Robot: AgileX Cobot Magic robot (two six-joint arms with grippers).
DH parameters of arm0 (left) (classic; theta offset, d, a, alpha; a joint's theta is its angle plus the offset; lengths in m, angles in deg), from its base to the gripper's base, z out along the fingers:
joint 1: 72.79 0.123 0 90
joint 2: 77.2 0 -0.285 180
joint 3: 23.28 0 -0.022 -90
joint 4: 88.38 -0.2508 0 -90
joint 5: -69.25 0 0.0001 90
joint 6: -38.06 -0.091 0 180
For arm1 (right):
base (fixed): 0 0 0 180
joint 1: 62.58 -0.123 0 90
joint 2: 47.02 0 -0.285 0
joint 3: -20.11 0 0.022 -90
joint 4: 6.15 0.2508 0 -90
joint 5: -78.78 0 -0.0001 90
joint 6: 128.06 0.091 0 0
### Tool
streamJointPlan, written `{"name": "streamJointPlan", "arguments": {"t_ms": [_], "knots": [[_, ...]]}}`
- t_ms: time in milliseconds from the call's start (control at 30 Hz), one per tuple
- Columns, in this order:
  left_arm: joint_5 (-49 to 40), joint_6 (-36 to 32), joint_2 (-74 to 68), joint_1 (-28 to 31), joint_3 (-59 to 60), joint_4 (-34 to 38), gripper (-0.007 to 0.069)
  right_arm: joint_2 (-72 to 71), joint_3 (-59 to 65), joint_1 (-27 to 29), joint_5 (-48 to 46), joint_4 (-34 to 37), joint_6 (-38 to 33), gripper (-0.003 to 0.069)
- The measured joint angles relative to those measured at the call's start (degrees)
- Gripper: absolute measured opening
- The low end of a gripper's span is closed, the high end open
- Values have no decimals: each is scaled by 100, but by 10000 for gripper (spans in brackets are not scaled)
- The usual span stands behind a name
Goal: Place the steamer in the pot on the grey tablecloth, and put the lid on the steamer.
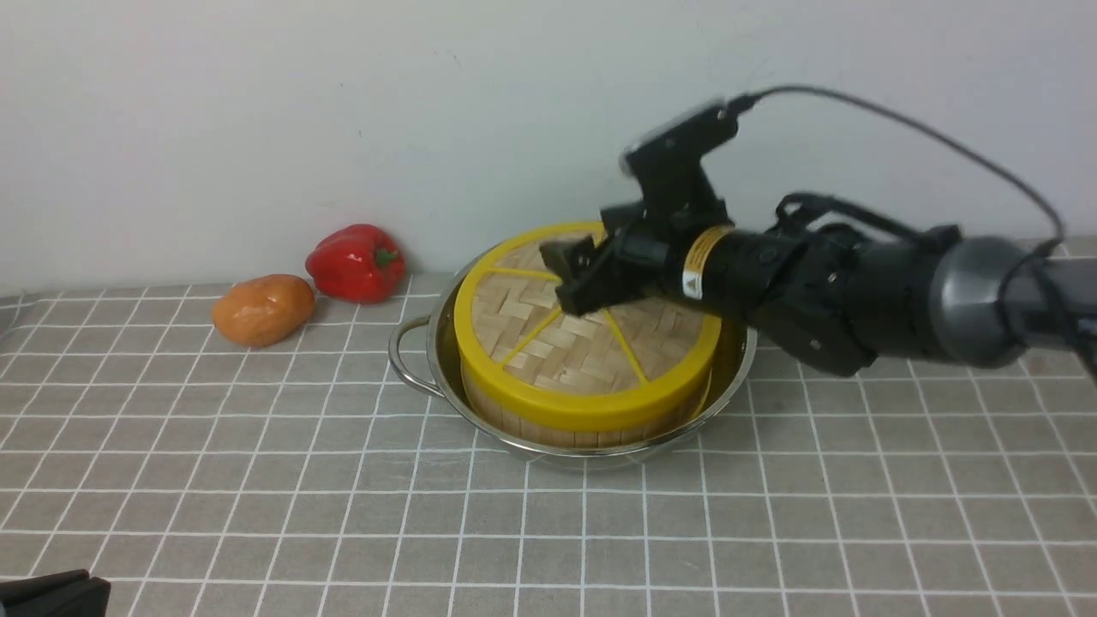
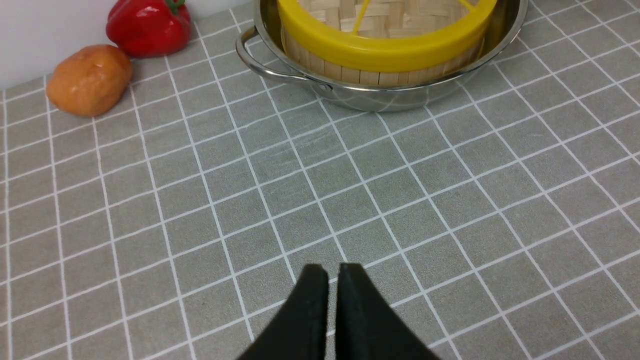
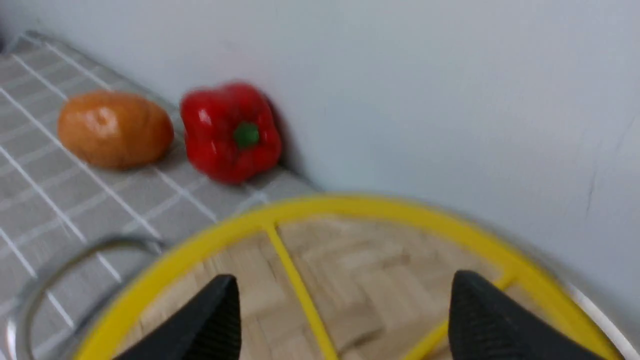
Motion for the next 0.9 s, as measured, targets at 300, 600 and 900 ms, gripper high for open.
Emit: {"name": "streamJointPlan", "arguments": {"t_ms": [300, 600, 900], "knots": [[544, -7, 0, 0, 0, 0, 22, -2802, 31, 19, -2166, -936, -410, 459], [873, -9, 0, 0, 0, 0, 22, -4760, 972, 196, -6147, -541, 166, 125], [873, -9, 0, 0, 0, 0, 22, -5813, 1407, 196, -7478, 106, 286, -16]]}}
